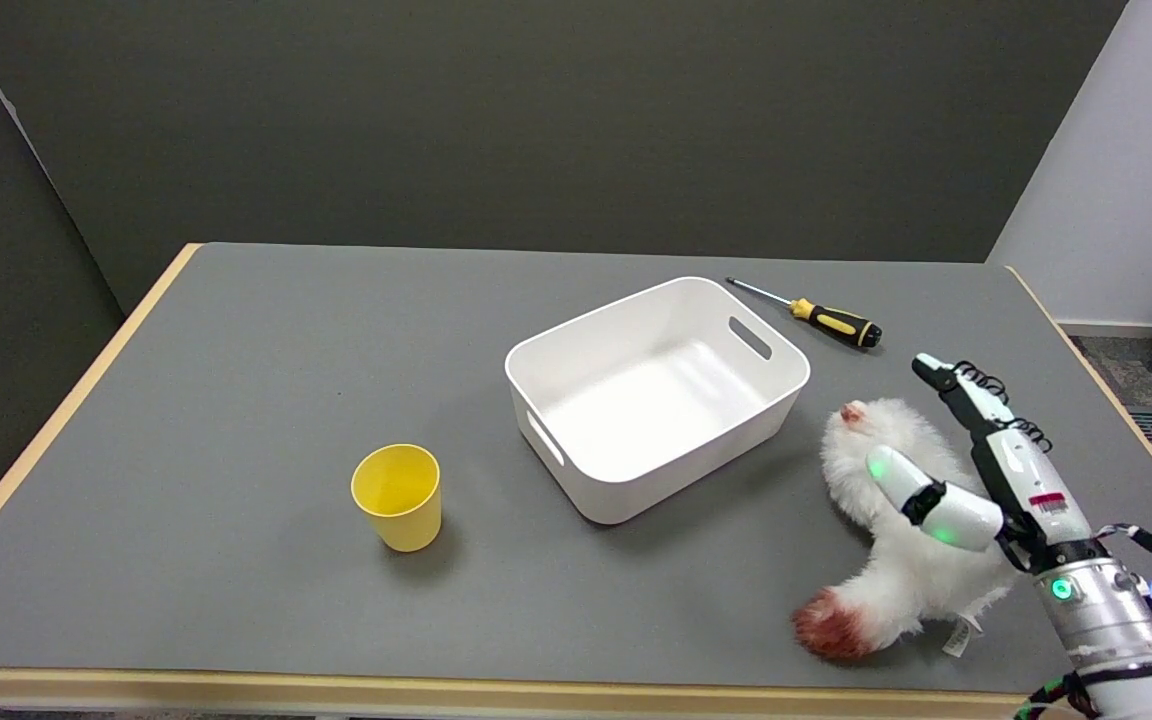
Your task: Pick up the plush toy.
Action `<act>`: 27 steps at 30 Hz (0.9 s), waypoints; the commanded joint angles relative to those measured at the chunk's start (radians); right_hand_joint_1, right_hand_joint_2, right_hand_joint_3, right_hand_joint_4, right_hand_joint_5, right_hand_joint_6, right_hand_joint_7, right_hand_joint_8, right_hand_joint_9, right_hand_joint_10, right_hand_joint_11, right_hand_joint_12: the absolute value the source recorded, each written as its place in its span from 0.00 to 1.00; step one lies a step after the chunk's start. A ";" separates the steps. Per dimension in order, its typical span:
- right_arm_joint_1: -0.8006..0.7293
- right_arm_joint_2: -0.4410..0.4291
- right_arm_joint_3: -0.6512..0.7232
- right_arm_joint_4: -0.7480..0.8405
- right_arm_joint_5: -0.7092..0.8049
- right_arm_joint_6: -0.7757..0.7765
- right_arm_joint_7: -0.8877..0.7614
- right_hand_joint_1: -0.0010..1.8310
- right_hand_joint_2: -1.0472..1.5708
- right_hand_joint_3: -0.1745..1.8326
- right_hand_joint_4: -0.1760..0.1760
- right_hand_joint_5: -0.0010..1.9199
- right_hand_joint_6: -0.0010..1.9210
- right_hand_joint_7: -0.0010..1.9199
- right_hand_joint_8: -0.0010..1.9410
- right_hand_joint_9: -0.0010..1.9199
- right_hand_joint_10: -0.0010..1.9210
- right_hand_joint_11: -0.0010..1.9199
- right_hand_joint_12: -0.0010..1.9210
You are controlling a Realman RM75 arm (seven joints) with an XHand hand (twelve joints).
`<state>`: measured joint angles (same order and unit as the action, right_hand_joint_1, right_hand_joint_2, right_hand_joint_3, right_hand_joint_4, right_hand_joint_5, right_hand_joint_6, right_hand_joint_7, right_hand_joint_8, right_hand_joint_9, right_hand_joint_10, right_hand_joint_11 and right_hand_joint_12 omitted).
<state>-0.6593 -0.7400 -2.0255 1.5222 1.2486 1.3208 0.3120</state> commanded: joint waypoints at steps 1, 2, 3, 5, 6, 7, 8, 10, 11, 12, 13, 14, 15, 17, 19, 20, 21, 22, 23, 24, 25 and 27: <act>-0.022 0.066 -0.134 -0.029 -0.027 0.040 -0.004 0.22 0.63 0.46 0.34 0.07 0.17 0.08 0.16 0.00 0.24 0.00 0.41; -0.022 0.065 -0.134 -0.032 -0.013 0.022 -0.004 0.24 0.63 0.47 0.34 0.08 0.17 0.08 0.16 0.00 0.27 0.00 0.44; -0.019 0.068 -0.136 -0.037 0.001 -0.004 -0.007 0.25 0.63 0.47 0.33 0.08 0.17 0.09 0.17 0.00 0.30 0.00 0.46; -0.012 0.076 -0.137 -0.046 0.030 -0.068 -0.010 0.26 0.62 0.49 0.32 0.08 0.19 0.10 0.19 0.01 0.36 0.00 0.51; -0.006 0.079 -0.135 -0.048 0.045 -0.104 -0.011 0.26 0.62 0.53 0.30 0.08 0.21 0.11 0.23 0.03 0.39 0.00 0.57; 0.002 0.083 -0.132 -0.049 0.059 -0.145 -0.013 0.26 0.62 0.55 0.30 0.08 0.22 0.11 0.25 0.04 0.40 0.00 0.59; 0.007 0.085 -0.128 -0.050 0.067 -0.169 -0.013 0.26 0.62 0.55 0.29 0.08 0.22 0.12 0.25 0.05 0.41 0.00 0.59; 0.013 0.085 -0.120 -0.052 0.069 -0.208 -0.013 0.26 0.62 0.55 0.29 0.08 0.22 0.12 0.25 0.05 0.42 0.00 0.61; 0.013 0.084 -0.116 -0.053 0.069 -0.219 -0.013 0.27 0.62 0.54 0.29 0.08 0.21 0.13 0.25 0.06 0.43 0.00 0.62; 0.013 0.082 -0.113 -0.056 0.069 -0.228 -0.014 0.29 0.63 0.51 0.29 0.08 0.20 0.13 0.24 0.06 0.44 0.00 0.64; 0.013 0.081 -0.112 -0.060 0.070 -0.229 -0.014 0.31 0.63 0.49 0.29 0.09 0.19 0.14 0.23 0.06 0.46 0.00 0.67; 0.014 0.079 -0.112 -0.063 0.071 -0.227 -0.014 0.32 0.63 0.50 0.28 0.09 0.19 0.15 0.24 0.08 0.47 0.02 0.69; 0.018 0.075 -0.112 -0.066 0.071 -0.226 -0.014 0.33 0.63 0.50 0.27 0.08 0.19 0.15 0.26 0.09 0.48 0.04 0.70; 0.033 0.068 -0.112 -0.071 0.071 -0.228 -0.014 0.36 0.63 0.51 0.25 0.08 0.19 0.16 0.28 0.13 0.52 0.08 0.74; 0.059 0.055 -0.112 -0.079 0.070 -0.232 -0.014 0.43 0.64 0.54 0.20 0.09 0.21 0.19 0.37 0.20 0.59 0.20 0.87; 0.070 0.049 -0.112 -0.084 0.067 -0.233 -0.014 0.46 0.64 0.54 0.17 0.10 0.22 0.19 0.43 0.23 0.62 0.24 0.90; 0.085 0.042 -0.112 -0.090 0.065 -0.234 -0.014 0.48 0.64 0.54 0.15 0.11 0.23 0.17 0.50 0.25 0.64 0.25 0.91; 0.095 0.038 -0.112 -0.092 0.065 -0.235 -0.015 0.52 0.65 0.55 0.13 0.12 0.24 0.14 0.59 0.29 0.67 0.29 0.92; 0.103 0.036 -0.112 -0.095 0.067 -0.235 -0.016 0.55 0.65 0.55 0.11 0.12 0.25 0.11 0.66 0.31 0.69 0.31 0.93; 0.111 0.034 -0.112 -0.099 0.068 -0.235 -0.019 0.59 0.66 0.55 0.09 0.13 0.28 0.07 0.75 0.34 0.73 0.34 0.95; 0.121 0.031 -0.111 -0.102 0.065 -0.232 -0.025 0.61 0.67 0.55 0.07 0.13 0.35 0.04 0.80 0.34 0.77 0.37 0.98; 0.144 0.026 -0.110 -0.107 0.067 -0.216 -0.051 0.63 0.69 0.55 0.04 0.13 0.44 0.01 0.86 0.32 0.85 0.38 1.00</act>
<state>-0.6236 -0.6817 -2.1246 1.4655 1.2898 1.1807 0.3015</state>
